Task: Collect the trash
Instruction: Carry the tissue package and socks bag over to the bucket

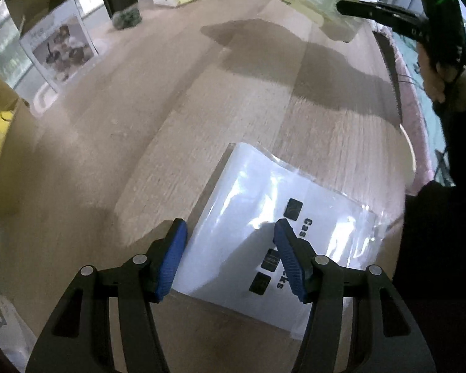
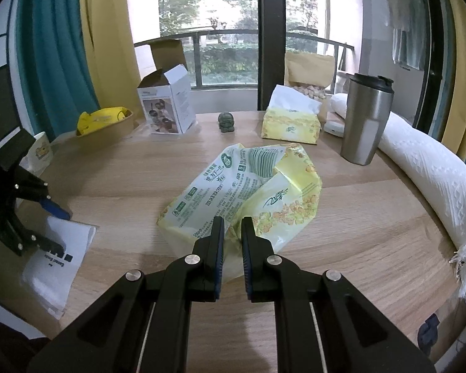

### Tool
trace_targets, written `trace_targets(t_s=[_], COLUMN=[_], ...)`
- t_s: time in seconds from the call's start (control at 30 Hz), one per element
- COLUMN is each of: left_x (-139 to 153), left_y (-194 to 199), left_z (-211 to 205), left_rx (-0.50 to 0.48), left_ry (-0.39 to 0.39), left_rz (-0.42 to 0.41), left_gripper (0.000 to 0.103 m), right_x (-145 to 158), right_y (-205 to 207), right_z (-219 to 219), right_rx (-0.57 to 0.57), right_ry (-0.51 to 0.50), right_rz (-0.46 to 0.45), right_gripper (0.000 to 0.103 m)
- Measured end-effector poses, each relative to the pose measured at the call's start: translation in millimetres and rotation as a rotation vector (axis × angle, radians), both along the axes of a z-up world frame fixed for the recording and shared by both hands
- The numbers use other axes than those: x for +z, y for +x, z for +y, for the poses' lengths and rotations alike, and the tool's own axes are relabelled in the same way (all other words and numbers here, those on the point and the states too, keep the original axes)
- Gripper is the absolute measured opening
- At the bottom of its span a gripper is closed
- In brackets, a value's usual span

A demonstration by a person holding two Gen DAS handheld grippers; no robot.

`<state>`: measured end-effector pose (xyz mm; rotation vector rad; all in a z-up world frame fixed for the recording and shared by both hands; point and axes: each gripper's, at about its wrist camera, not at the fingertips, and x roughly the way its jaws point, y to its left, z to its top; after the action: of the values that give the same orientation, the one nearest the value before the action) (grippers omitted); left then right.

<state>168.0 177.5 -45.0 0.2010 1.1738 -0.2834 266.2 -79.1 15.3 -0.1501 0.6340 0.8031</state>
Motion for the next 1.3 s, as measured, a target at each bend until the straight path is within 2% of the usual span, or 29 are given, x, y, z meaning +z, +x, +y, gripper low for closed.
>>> trace_targets(t_s=[0.03, 0.07, 0.1, 0.13, 0.2, 0.27, 0.47, 0.83, 1.0, 1.3], left_x=[0.3, 0.4, 1.5, 3.7, 3.2, 3.8, 19.2, 70.9, 81.3, 87.1], left_y=[-1.9, -4.0, -6.0, -9.7, -14.4, -18.1, -41.3, -81.4, -92.3, -108.6], left_z=[-0.5, -0.3, 1.3, 6.7, 2.9, -0.7, -16.2, -64.6, -89.5, -143.6], left_rx=[0.008, 0.014, 0.031, 0.042, 0.042, 0.051, 0.106, 0.139, 0.118, 0.083], left_ry=[-0.007, -0.008, -0.002, -0.008, -0.01, -0.004, -0.048, -0.122, -0.159, -0.167], left_rz=[-0.016, -0.034, -0.049, -0.053, -0.068, -0.082, -0.164, -0.385, -0.428, -0.499], left_gripper=[0.057, 0.044, 0.026, 0.018, 0.008, 0.004, 0.003, 0.003, 0.003, 0.003], right_x=[1.3, 2.3, 3.0, 4.3, 5.9, 7.7, 12.8, 17.8, 16.6, 5.6], right_y=[-4.0, -6.4, -9.0, -12.8, -17.4, -23.4, -41.2, -75.5, -87.5, -110.5], right_z=[0.6, 0.2, 0.1, -0.3, -1.8, -4.7, -15.1, -46.9, -62.2, -94.7], right_rx=[0.002, 0.003, 0.005, 0.005, 0.002, -0.001, -0.012, -0.042, -0.058, -0.085], right_ry=[-0.001, -0.001, -0.002, -0.004, -0.005, -0.005, -0.005, 0.001, 0.005, 0.01], right_rz=[-0.005, -0.008, -0.011, -0.015, -0.019, -0.027, -0.048, -0.086, -0.095, -0.101], right_gripper=[0.011, 0.011, 0.011, 0.011, 0.011, 0.011, 0.011, 0.011, 0.011, 0.011])
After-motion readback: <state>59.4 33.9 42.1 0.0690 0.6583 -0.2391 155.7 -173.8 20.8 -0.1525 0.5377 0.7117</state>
